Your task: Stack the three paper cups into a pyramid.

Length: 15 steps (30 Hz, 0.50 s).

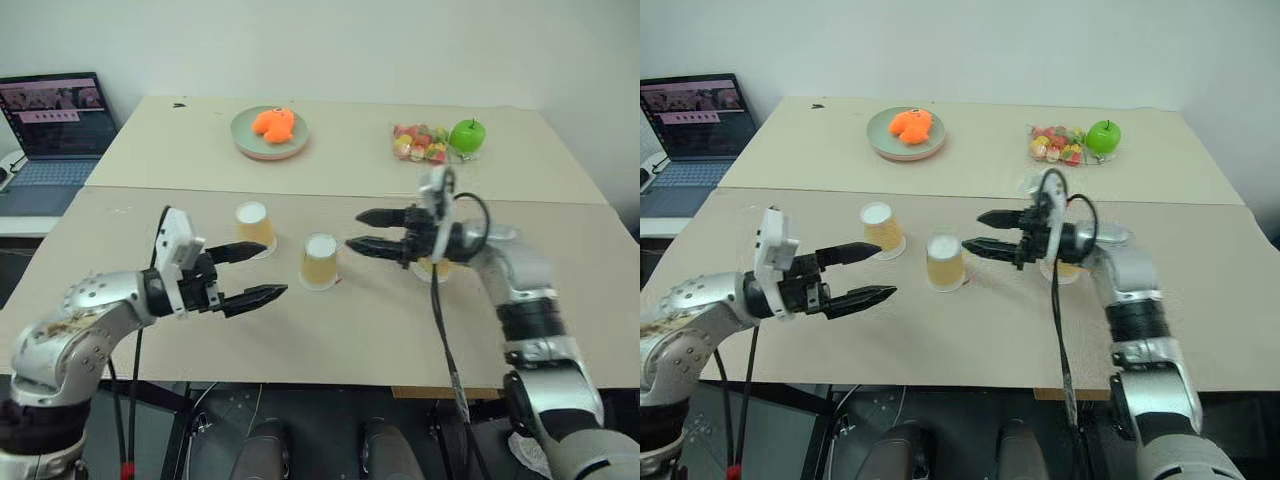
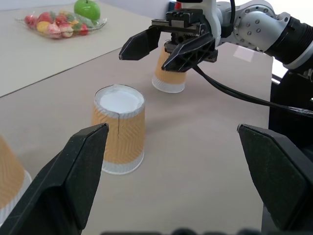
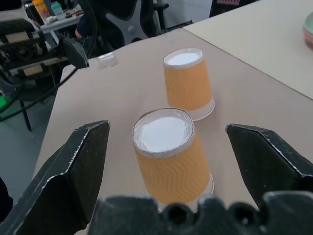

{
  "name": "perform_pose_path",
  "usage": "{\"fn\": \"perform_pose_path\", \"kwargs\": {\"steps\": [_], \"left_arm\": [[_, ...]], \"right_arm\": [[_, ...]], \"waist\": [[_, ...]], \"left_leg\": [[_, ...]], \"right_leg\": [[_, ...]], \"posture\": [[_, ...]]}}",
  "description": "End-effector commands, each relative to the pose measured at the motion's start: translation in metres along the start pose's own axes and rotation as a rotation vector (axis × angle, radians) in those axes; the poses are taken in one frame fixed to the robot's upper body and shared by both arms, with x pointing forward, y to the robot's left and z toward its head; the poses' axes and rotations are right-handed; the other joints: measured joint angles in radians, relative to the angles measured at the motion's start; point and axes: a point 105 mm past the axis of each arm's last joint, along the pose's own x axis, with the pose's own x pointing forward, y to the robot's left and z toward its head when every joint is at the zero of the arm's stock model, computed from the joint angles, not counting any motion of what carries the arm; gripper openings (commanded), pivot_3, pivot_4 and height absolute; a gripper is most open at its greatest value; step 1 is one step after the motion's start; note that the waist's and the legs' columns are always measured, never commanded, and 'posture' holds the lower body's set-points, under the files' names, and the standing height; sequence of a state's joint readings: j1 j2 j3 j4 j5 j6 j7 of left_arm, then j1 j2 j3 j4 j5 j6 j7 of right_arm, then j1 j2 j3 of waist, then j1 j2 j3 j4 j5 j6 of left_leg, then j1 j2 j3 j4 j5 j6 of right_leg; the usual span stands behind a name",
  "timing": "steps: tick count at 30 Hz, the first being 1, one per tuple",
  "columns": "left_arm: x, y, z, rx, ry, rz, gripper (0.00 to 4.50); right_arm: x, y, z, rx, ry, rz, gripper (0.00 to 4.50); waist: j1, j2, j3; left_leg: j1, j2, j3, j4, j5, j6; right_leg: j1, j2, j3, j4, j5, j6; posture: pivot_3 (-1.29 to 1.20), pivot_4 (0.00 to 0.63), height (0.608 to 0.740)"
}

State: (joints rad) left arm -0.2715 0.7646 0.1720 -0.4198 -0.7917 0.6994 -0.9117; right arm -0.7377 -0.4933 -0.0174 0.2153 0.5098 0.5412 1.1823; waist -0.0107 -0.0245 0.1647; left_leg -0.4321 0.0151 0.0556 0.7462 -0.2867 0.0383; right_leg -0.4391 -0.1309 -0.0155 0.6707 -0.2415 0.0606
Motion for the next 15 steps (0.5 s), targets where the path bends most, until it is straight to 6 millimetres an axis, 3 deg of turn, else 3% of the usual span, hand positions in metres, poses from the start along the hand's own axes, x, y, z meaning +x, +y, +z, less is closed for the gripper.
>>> {"fn": "perform_pose_path", "kwargs": {"steps": [1,3,6,11,15], "left_arm": [[0.009,0.000,0.009,0.021,-0.024,-0.067,4.50],[0.013,0.003,0.010,0.011,-0.032,-0.083,4.50],[0.019,0.003,0.010,0.001,-0.033,-0.124,4.50],[0.028,0.000,0.010,0.015,-0.025,-0.189,4.50],[0.035,-0.004,0.014,0.036,-0.022,-0.247,4.50]], "right_arm": [[-0.023,0.017,0.051,-0.103,-0.132,-0.058,4.43],[-0.038,0.021,0.064,-0.140,-0.164,-0.126,4.43],[-0.070,0.015,0.066,-0.213,-0.141,-0.335,4.43],[-0.127,0.001,0.032,-0.282,0.040,-0.675,4.43],[-0.149,0.009,0.003,-0.252,0.128,-0.765,4.43]], "waist": [[-0.001,0.000,0.000],[-0.001,0.000,0.000],[0.001,0.000,0.000],[0.014,-0.001,0.000],[0.018,-0.001,0.000]], "left_leg": [[0.000,0.000,0.000,0.000,0.000,0.000],[0.000,0.000,0.000,0.000,0.000,0.000],[0.000,0.000,0.000,0.000,0.000,0.000],[0.000,-0.001,0.001,0.000,-0.001,0.001],[0.000,-0.001,0.002,0.000,-0.001,0.001]], "right_leg": [[0.000,0.000,0.000,0.000,0.000,0.000],[0.000,0.000,0.000,0.000,0.000,0.000],[0.000,0.000,0.000,-0.001,0.000,0.000],[0.002,0.000,0.000,-0.003,0.000,0.000],[0.001,0.000,0.001,-0.002,0.000,0.001]], "posture": [[0.00,0.150,0.676],[0.00,0.150,0.676],[0.00,0.150,0.676],[0.00,0.150,0.676],[0.00,0.150,0.676]]}}
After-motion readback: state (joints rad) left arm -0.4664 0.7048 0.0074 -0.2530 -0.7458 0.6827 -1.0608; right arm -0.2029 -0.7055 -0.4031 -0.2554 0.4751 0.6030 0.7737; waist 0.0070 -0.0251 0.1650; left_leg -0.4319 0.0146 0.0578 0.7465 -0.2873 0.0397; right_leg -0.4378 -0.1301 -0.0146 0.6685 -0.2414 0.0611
